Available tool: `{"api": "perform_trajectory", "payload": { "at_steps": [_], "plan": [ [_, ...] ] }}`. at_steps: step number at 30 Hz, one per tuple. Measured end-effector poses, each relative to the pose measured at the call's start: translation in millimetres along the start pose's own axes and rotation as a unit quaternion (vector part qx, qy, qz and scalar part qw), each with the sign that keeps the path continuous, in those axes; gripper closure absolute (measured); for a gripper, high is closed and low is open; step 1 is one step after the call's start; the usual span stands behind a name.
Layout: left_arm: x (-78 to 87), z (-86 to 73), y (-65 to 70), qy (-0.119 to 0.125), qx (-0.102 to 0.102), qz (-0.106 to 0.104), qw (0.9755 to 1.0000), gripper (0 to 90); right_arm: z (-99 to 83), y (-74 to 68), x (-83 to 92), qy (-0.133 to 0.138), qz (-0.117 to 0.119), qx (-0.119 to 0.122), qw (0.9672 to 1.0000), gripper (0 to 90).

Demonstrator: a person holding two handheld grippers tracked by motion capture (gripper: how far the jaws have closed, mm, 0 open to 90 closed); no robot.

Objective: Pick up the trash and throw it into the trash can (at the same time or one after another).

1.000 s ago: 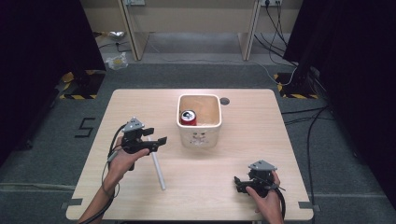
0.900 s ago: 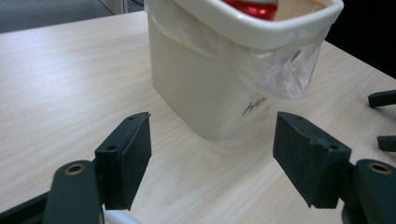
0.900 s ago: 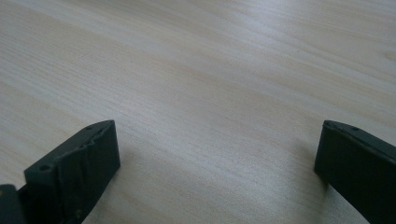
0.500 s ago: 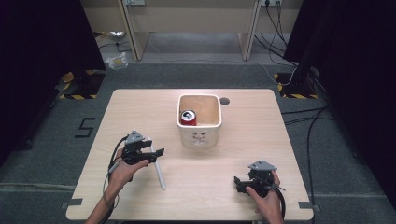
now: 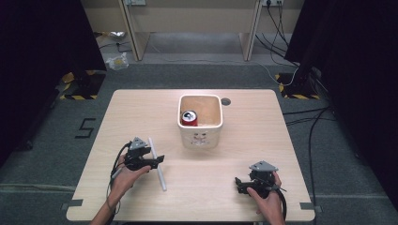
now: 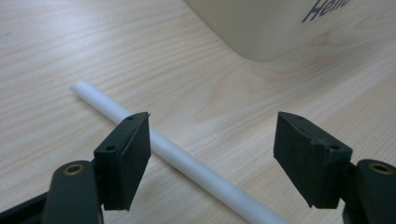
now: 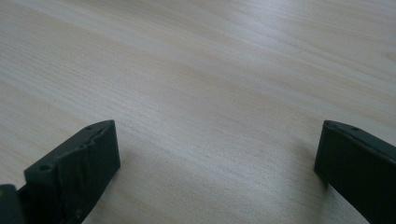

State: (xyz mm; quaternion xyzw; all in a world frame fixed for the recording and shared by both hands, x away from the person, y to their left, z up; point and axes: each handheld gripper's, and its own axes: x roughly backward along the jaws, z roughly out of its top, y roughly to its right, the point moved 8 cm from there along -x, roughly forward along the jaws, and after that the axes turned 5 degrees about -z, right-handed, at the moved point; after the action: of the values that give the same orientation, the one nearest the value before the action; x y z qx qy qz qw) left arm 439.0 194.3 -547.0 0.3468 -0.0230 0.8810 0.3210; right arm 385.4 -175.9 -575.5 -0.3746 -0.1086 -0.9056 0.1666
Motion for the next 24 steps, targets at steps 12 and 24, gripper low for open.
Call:
{"api": "perform_trajectory", "payload": {
  "at_steps": [12,24],
  "plan": [
    [-10.3,-14.6,0.2,-0.035,-0.002,0.006,0.9994,32.4,0.1,-0.3,0.0,0.0,0.0,0.0,1.0,0.2],
    [-9.1,-18.9,-5.7,-0.044,-0.033,0.021,0.9982,50.6,0.1,-0.2,0.0,0.0,0.0,0.001,1.0,0.2]
  ]
}}
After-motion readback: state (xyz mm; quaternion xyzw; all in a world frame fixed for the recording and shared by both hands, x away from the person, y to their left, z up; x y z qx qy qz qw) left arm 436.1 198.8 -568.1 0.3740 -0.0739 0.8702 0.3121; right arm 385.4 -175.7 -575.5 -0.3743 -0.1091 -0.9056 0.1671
